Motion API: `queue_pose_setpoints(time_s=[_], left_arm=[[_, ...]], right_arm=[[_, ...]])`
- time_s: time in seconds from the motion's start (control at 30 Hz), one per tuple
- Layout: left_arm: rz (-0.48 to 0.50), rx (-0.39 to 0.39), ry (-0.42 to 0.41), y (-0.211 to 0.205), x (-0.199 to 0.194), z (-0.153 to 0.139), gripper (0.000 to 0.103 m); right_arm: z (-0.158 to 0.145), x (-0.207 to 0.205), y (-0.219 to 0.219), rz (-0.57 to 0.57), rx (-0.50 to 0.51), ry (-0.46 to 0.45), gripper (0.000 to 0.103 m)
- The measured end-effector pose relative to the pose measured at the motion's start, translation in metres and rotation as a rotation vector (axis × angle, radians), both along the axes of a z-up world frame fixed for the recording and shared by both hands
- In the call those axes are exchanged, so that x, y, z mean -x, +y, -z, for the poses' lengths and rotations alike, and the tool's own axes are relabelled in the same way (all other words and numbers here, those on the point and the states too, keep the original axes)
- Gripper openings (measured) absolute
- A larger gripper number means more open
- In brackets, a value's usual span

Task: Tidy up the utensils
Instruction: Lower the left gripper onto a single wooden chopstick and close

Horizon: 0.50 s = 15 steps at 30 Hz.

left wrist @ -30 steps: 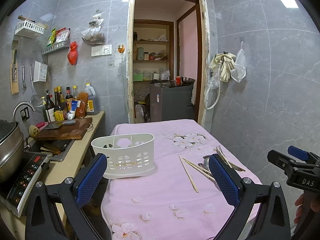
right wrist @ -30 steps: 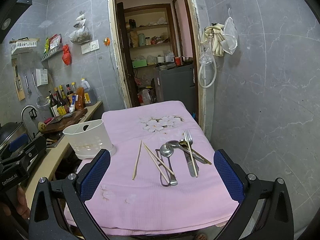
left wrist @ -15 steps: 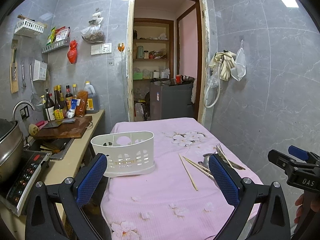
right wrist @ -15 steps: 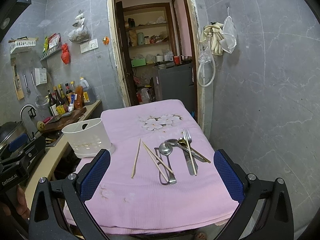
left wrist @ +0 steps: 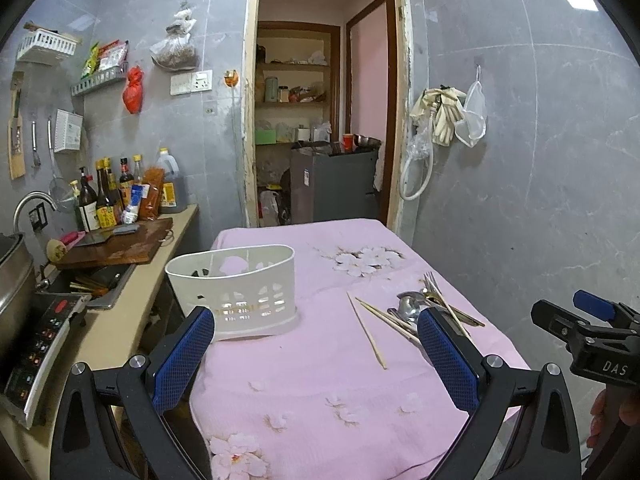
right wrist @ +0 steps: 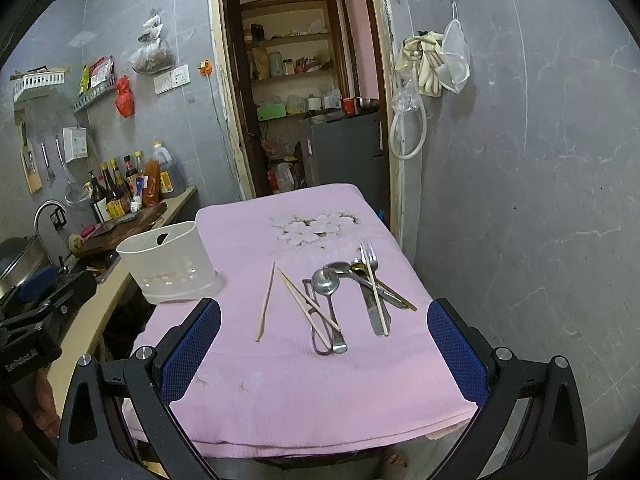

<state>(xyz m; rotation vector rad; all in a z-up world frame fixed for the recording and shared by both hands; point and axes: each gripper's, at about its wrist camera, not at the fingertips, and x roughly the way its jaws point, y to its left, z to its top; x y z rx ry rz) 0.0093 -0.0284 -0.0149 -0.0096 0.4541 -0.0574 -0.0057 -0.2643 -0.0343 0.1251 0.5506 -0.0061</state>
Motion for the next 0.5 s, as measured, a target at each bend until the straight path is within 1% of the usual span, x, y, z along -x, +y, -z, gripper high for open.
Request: queue_pose_setpoints(time_s=[0.2,0.3,0.4,0.5], left_arm=[[0.022,0.014,0.023,-0.012,-0.018,0.002,0.102],[0.039,0.033,0.039,-0.022,-0.033,0.002,0.102],[0.036,0.041,0.048,-0.031,-0.049,0.001,0.102],[0.02,0.045,0.062,-0.042,-0.07,0.003,0.102]], right_arm=[[-0.009,-0.012,-0.015,0.037,0.02,-0.026,0.102],[-0.015,-0.025,-0.024,0.012,0.023,-0.041,0.102],[-0.02,-0.044,-0.036,0.004,0.043,-0.049,0.102],[-0.023,-0.066,-0.049,-0.019,0.026,-0.052,0.102]])
